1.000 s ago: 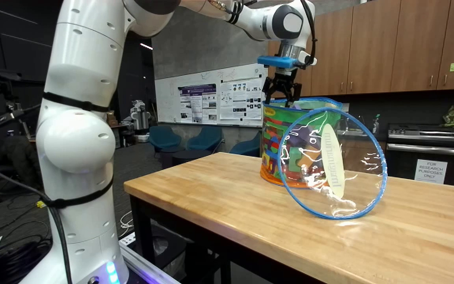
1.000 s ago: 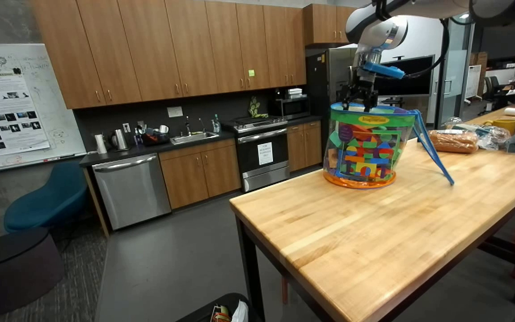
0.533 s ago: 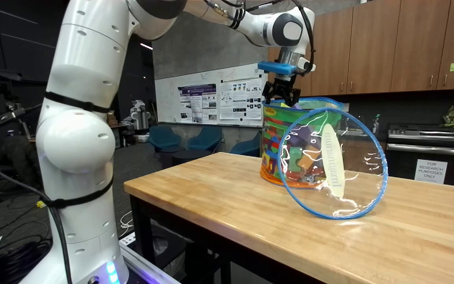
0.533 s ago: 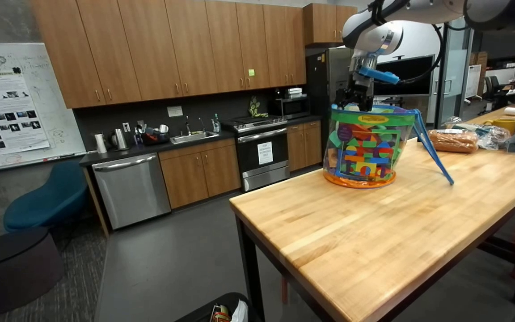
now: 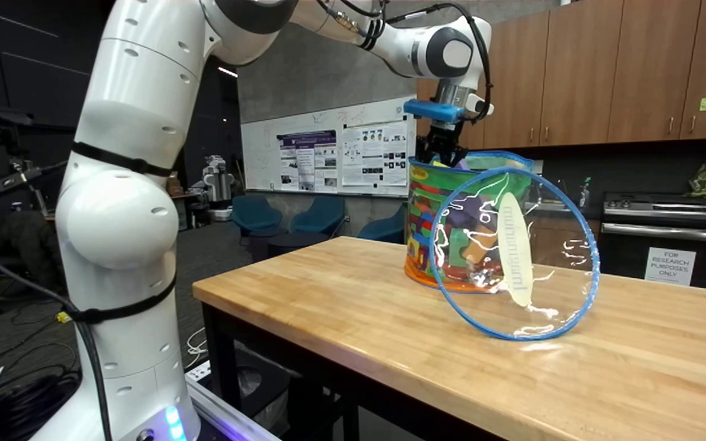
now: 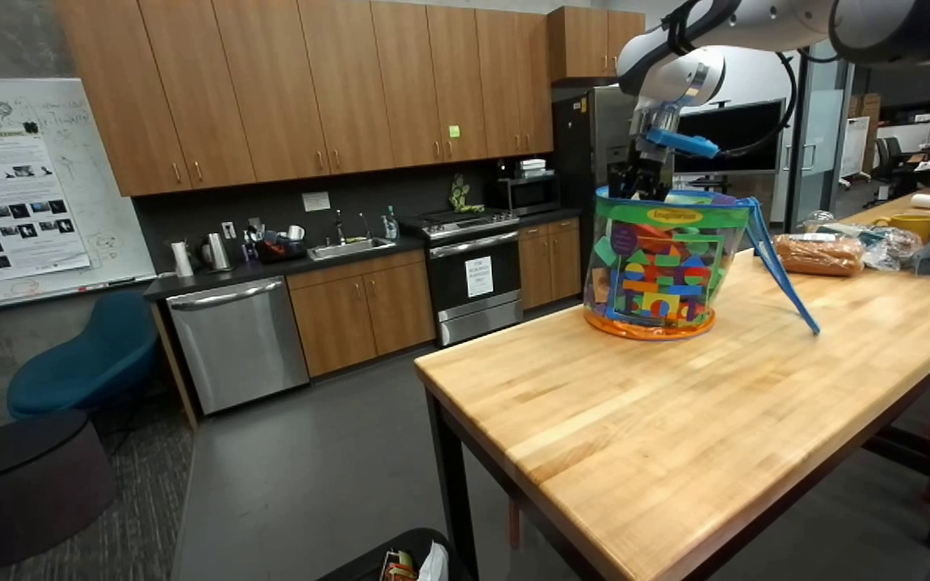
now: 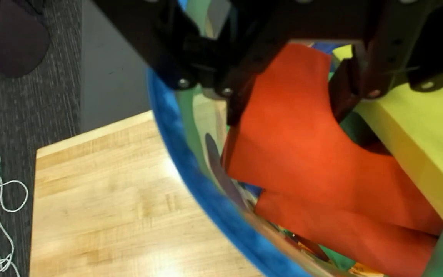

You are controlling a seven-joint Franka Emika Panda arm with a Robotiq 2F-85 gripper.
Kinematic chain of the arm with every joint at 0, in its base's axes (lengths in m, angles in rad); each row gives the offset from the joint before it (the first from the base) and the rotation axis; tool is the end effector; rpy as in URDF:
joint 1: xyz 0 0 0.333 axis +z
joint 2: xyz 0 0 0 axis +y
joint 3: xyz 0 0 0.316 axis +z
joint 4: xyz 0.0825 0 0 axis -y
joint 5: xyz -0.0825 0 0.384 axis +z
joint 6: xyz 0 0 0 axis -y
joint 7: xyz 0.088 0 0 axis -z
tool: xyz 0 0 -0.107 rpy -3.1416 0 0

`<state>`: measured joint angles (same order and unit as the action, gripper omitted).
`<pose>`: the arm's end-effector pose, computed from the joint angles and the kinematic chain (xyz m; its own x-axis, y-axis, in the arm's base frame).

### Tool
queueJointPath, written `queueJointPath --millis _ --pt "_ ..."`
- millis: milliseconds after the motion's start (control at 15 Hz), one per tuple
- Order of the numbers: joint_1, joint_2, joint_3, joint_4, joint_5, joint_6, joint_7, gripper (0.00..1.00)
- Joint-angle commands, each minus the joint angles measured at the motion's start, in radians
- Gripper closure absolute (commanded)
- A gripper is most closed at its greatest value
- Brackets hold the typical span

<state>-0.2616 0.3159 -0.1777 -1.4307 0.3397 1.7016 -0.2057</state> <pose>0.6101 -0.2344 0.5173 0.9612 -0.2755 0.0121 -0.2613 -0.9239 -0.2795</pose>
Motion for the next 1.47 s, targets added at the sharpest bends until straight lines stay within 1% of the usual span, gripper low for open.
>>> queueJointPath --millis 0,200,467,733,1133,1400 --pt "-0.028 -0.023 0.009 0.025 0.01 -0.033 0.003 0.72" --pt "-0.04 -0.043 0.008 0.053 0.013 -0.053 0.001 0.72" --pt "-0.056 -0.067 0.007 0.096 0.045 -0.086 0.0 0.72" --pt "-0.045 -0.101 0.001 0.108 0.059 -0.077 -0.007 0.72" --pt "-0.013 -0.153 0.006 0.079 0.001 -0.035 -0.018 0.72" --pt "0.026 -0.189 0.012 0.05 -0.081 0.003 -0.037 0.72"
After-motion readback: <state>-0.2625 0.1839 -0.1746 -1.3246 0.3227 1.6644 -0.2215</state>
